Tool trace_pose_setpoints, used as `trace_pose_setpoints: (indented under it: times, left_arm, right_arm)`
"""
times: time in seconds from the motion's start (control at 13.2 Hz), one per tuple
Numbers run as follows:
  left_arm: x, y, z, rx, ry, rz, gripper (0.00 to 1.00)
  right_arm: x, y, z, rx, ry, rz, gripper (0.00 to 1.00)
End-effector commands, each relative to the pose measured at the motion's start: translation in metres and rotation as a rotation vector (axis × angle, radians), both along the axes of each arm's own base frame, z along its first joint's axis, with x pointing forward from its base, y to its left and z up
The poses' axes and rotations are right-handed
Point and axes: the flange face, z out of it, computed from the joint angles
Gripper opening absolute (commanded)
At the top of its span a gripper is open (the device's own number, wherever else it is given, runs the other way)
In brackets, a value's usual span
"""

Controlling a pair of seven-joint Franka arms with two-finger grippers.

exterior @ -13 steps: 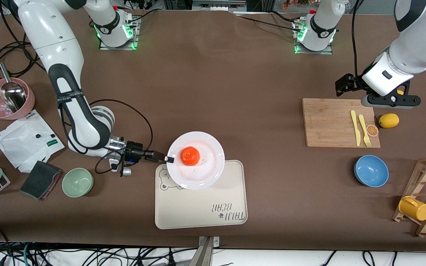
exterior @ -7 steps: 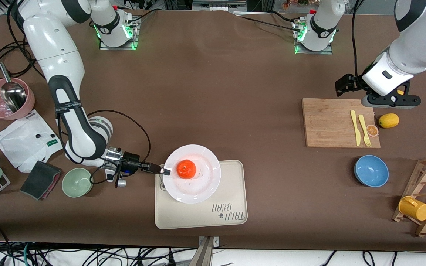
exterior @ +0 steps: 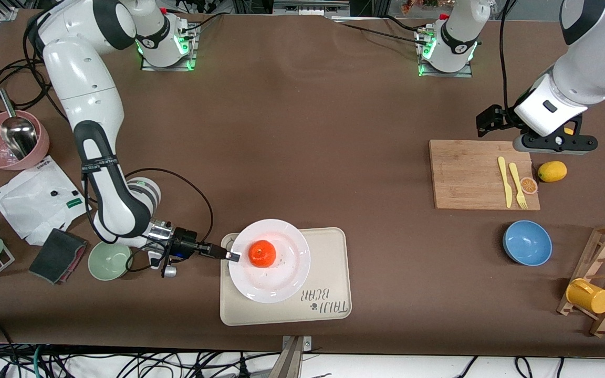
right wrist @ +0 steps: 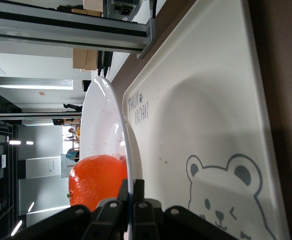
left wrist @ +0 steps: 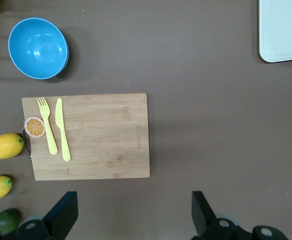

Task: Place orange and plate with both arms
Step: 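Slide the plate with the right gripper onto the bear tray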

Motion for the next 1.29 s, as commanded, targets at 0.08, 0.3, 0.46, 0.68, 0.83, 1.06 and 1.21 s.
trace_pose_setpoints:
  times: [0.08,0.3,0.46,0.68,0.83,1.06,1.21]
  left_arm:
    - [0.004,0.001,0.005,0.02,0.005,-0.021,1.0]
    - [0.004,0.004,0.005,0.02,0.005,-0.018,1.0]
    - [0.004,0.001,0.005,0.02,0.006,-0.019,1.0]
    - [0.004,0.002,0.005,0.02,0.006,-0.018,1.0]
    - [0.004,0.001,0.005,0.02,0.006,-0.019,1.0]
    - [0.004,0.002,0.005,0.02,0.006,-0.018,1.0]
    - [0.004,0.001,0.005,0.02,0.005,-0.019,1.0]
  right_arm:
    - [0.017,-0.008,-0.008,-0.004,-0.013,-0.02,0.0]
    - [0.019,-0.014,-0.018,-0.021,-0.014,-0.03,0.0]
    - [0.017,-0.01,-0.024,-0.037,-0.014,-0.038,0.0]
    - [0.014,-0.008,-0.033,-0.047,-0.009,-0.041,0.0]
    - [0.013,-0.007,-0.036,-0.049,-0.009,-0.038,0.0]
    - [0.012,-0.007,-0.038,-0.05,-0.007,-0.037,0.0]
    - [0.009,-0.003,-0.041,-0.057,-0.026,-0.02,0.44]
